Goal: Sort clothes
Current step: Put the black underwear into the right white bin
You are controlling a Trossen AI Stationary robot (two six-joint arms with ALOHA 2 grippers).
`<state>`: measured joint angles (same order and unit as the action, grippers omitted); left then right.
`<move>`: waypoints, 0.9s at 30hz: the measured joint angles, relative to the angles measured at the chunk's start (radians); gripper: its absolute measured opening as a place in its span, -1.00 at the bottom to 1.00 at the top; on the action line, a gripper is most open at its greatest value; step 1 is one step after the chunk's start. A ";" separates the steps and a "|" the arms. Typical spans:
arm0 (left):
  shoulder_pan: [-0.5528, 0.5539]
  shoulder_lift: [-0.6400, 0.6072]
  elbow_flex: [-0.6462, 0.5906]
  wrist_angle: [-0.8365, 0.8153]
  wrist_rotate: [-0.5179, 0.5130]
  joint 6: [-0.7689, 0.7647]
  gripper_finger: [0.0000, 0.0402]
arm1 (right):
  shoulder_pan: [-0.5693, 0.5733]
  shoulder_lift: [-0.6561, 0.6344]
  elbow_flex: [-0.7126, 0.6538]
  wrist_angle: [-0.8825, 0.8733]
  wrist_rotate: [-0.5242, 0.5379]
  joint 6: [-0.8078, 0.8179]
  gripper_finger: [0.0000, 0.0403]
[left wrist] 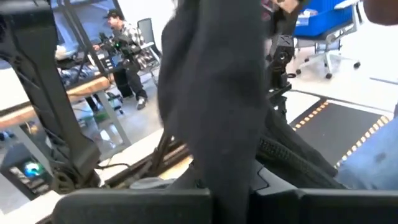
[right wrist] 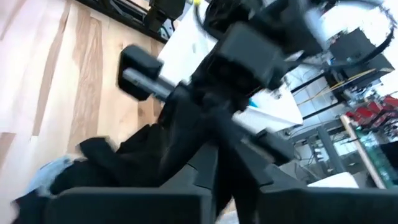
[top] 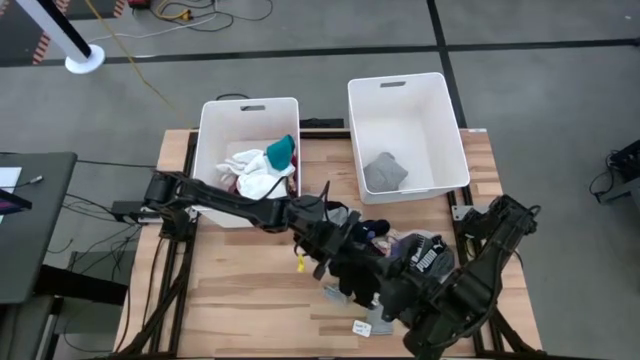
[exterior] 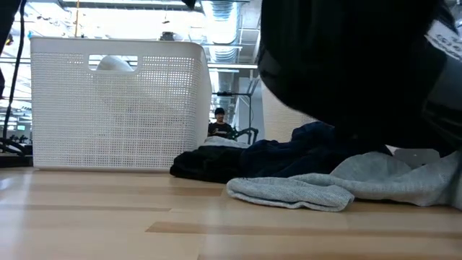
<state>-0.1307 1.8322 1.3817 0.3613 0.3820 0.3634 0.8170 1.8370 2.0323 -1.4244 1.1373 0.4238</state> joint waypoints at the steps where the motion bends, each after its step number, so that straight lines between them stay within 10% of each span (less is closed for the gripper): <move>1: 0.000 -0.004 0.015 -0.026 -0.001 0.015 -0.99 | 0.004 0.000 0.000 -0.015 -0.006 0.022 -0.70; 15: 0.000 -0.044 0.285 -0.472 -0.079 0.180 -1.00 | 0.106 0.000 0.000 -0.146 -0.092 0.370 0.20; 27: 0.000 -0.068 0.560 -0.774 -0.083 0.209 -1.00 | 0.106 0.016 -0.112 -0.147 -0.064 0.527 0.26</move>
<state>-0.1310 1.7641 1.9412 -0.4123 0.2992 0.5726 0.9232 1.8534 1.9200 -1.5710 1.0735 0.9513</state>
